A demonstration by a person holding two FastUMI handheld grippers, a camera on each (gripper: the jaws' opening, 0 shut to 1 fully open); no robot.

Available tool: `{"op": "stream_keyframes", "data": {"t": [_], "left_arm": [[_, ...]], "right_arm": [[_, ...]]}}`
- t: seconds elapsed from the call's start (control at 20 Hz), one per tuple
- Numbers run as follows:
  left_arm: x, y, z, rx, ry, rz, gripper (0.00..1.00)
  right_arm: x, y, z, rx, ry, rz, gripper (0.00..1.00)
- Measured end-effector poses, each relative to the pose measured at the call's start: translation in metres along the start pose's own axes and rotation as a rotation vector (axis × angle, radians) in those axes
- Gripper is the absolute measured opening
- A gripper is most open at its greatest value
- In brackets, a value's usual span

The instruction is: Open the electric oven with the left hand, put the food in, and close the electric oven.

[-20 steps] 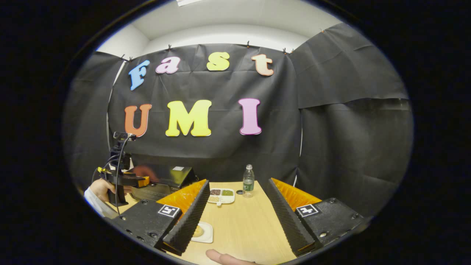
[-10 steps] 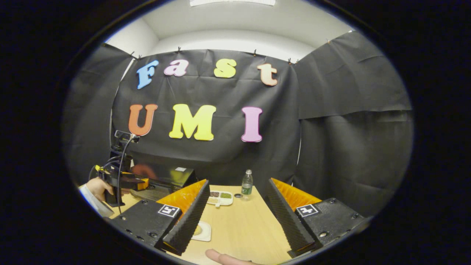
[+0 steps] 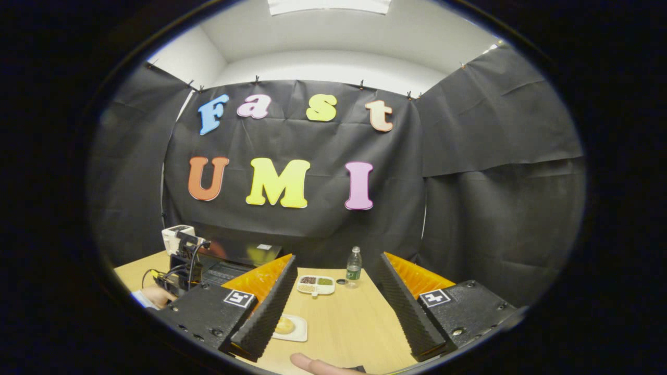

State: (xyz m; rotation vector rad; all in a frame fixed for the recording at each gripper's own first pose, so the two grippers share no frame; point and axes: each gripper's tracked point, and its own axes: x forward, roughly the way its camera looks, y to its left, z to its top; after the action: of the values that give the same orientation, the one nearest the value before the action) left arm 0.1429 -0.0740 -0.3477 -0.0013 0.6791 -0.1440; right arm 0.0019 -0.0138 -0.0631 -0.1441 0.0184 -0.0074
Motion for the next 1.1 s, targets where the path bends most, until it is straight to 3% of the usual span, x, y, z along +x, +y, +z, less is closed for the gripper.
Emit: {"op": "stream_keyframes", "data": {"t": [0.05,0.1,0.6,1.1], "left_arm": [[0.002,0.000,-0.003,-0.002,0.002,0.001,0.96],[0.000,-0.001,-0.005,-0.004,-0.002,0.002,0.96],[0.016,0.000,-0.047,-0.007,0.089,0.006,0.96],[0.002,-0.002,-0.027,-0.015,0.018,-0.006,0.94]], "right_arm": [[0.000,0.001,-0.001,0.001,0.000,0.002,1.00],[0.000,0.002,-0.001,0.003,0.002,0.005,0.96],[0.006,0.015,-0.018,0.003,0.037,0.025,1.00],[0.013,0.017,-0.029,0.022,0.072,0.033,1.00]]}}
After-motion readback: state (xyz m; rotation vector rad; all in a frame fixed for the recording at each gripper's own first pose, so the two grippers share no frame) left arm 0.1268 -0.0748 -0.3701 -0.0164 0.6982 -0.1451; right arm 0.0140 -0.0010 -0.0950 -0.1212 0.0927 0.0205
